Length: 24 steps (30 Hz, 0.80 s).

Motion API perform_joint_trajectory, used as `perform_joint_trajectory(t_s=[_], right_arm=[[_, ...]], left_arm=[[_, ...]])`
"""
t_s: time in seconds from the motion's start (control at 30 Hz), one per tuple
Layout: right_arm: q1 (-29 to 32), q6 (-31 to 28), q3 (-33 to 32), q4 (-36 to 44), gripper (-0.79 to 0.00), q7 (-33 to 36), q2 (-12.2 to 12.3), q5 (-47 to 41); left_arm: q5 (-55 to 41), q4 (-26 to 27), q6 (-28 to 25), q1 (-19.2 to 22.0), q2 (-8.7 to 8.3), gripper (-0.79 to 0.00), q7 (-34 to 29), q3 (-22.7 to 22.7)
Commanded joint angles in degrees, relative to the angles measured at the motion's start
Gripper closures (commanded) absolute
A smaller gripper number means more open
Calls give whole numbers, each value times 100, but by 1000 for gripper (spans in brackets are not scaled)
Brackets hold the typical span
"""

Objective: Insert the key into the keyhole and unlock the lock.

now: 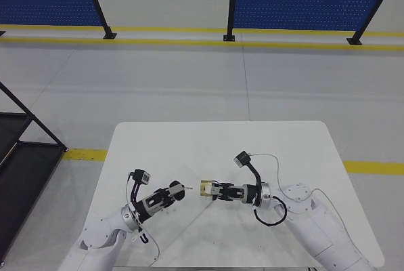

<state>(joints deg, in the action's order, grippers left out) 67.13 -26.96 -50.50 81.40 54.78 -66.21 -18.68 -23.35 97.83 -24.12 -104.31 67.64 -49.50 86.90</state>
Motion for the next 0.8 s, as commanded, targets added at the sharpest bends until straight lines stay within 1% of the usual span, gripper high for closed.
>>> perform_joint_trajectory(t_s=[0.0,0.37,0.77], right_arm=[[11,-26,-5,4,0,-39,0,51],[85,-52,-9,74,0,-358,-12,321],[89,24,48,66,0,-386,-45,264]], left_arm=[[-10,-14,-39,-1,-4,0,-6,-20],[-27,-42,-206,8,-31,0,20,-92],[128,-64,-423,41,-46,0,278,-206]])
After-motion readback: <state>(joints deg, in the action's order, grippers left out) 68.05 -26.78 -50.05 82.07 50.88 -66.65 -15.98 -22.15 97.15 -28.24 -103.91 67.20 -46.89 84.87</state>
